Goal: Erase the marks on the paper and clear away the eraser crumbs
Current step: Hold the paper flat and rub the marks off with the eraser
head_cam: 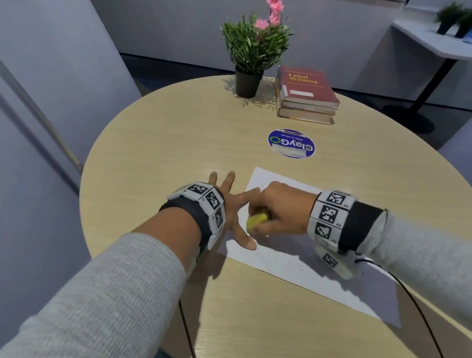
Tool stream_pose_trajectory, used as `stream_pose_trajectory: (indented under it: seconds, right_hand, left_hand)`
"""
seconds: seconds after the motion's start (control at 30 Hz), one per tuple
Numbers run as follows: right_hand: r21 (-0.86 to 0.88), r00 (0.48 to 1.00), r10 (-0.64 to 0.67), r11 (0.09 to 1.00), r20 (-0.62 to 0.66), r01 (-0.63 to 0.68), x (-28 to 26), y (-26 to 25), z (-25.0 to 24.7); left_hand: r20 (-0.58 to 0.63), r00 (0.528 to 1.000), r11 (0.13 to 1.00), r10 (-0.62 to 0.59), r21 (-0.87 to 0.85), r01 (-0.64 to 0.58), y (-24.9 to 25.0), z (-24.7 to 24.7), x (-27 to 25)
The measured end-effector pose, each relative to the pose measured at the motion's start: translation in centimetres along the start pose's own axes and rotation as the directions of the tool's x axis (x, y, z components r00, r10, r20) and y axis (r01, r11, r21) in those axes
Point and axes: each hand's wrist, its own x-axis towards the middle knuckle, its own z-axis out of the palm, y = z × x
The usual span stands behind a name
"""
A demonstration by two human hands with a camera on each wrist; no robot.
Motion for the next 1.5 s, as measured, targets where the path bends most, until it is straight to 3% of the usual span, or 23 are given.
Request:
stream_pose_trajectory:
  seconds: [0.13,0.2,0.27,0.37,0.43,0.6,0.73,0.93,1.1,1.23,1.4,1.5]
  right_hand:
    - [-0.100,0.984,0.153,0.982,-0.094,-0.162,1.9,1.6,-1.6]
    - [-0.097,0.980,0.170,0.979,-0.107,-0.180,2.1,1.6,-1.4]
    - [-0.022,0.976,0.167,0.985,-0.141,-0.172,1.2,1.8,-0.9]
    - [0.185,0.911,0.289,0.952,-0.295,-0.243,-1.2,3.8,-1.7]
    - [0.211,0.890,0.307,0.946,-0.338,-0.247,-3.5,5.0,-2.0]
    - [0.100,0.967,0.182,0.981,-0.177,-0.166,-8.9,5.3,-0.3]
    - [0.047,0.968,0.200,0.980,-0.154,-0.195,-10.2,6.1,-0.1]
    - [0.036,0.947,0.232,0.972,-0.220,-0.230,-7.1,4.5,-0.2]
    - [-0.058,0.970,0.208,0.975,-0.127,-0.216,-4.1,2.3,0.6]
    - [-0.073,0.990,0.136,0.988,-0.023,-0.137,-3.6,1.0,1.3]
    - [-0.090,0.954,0.266,0.956,-0.141,-0.280,-1.9,3.8,-0.8]
    - [-0.035,0.971,0.198,0.978,-0.135,-0.205,-2.1,2.4,0.2]
  left_hand:
    - [-0.021,1.000,1.000,0.005,0.003,-0.005,0.0,0.3,0.0]
    - [-0.023,1.000,1.000,0.001,0.013,-0.001,-0.1,0.3,-0.1]
    - [-0.029,1.000,1.000,-0.011,0.009,0.011,-0.1,0.4,-0.3]
    - [-0.048,0.999,1.000,-0.016,0.015,0.017,-0.1,0.4,-0.9]
    - [-0.015,1.000,1.000,-0.011,0.006,0.011,0.0,0.3,-1.4]
    - [0.090,0.996,0.996,-0.023,0.085,0.016,1.5,-0.3,-3.5]
    - [0.082,0.996,0.988,-0.018,0.153,0.005,2.0,0.4,-4.9]
    - [-0.057,0.998,0.990,-0.013,0.141,0.021,4.2,-2.2,-5.2]
    - [0.059,0.992,0.991,-0.112,0.076,0.108,4.1,-0.9,-1.8]
    - [0.050,0.991,0.992,-0.124,0.013,0.124,3.7,0.4,-0.9]
    - [0.046,0.992,0.993,-0.117,-0.012,0.118,3.4,0.7,-0.3]
    - [0.036,0.993,0.994,-0.112,-0.003,0.113,3.2,0.7,-0.2]
